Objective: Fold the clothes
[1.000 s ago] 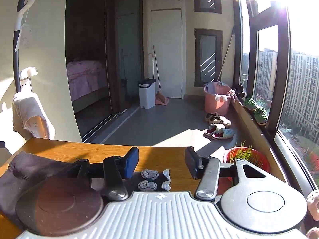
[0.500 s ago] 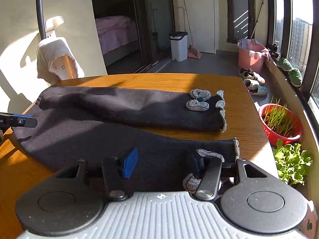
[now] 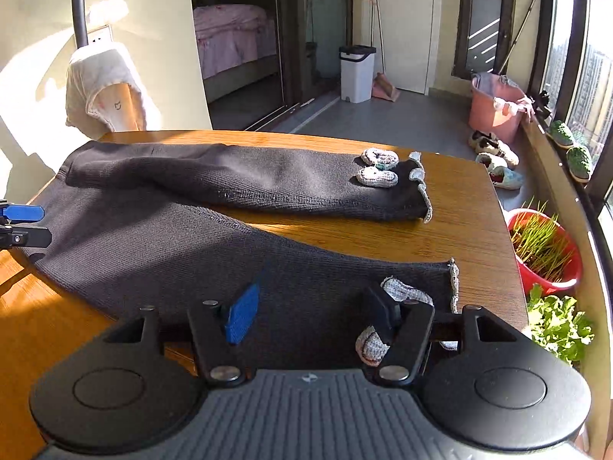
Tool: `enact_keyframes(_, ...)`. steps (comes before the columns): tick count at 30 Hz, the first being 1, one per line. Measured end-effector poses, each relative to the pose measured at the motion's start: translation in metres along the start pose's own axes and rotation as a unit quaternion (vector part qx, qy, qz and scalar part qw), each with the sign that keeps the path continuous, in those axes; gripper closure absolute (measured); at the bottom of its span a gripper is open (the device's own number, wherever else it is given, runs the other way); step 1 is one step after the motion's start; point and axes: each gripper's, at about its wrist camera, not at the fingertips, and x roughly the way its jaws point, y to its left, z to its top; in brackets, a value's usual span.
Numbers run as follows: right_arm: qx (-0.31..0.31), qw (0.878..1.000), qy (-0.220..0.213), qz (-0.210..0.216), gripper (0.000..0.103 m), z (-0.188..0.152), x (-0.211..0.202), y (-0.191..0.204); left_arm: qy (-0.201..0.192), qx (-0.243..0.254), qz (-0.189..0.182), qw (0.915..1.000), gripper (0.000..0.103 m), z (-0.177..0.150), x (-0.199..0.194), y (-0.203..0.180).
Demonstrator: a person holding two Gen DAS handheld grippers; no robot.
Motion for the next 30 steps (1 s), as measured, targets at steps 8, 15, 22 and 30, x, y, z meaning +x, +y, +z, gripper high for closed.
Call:
enact_keyframes(8,0.028,0.999,-0.018,-0.019,0.035,0.010,0.004,-0.002,-0.011,0.006,0.008,0.9999,0.000,-0.006,-0.003,-0.007)
enact_keyframes(15,0.078,0.993,-0.084,-0.020,0.002,-0.025,-0.052,0.018,-0.042,-0.020,0.033,0.9984,0.000,-0.017,-0.032,-0.022)
enact_keyframes(22,0.150,0.987,-0.048,-0.019,0.000,-0.064,-0.070,0.046,-0.024,-0.044,0.041,0.9979,0.000,-0.052,-0.056,-0.063)
enact_keyframes(30,0.119,0.988,0.003,-0.098,0.000,-0.057,-0.059,0.076,-0.008,-0.014,0.124,0.9922,0.000,-0.067,-0.045,-0.088)
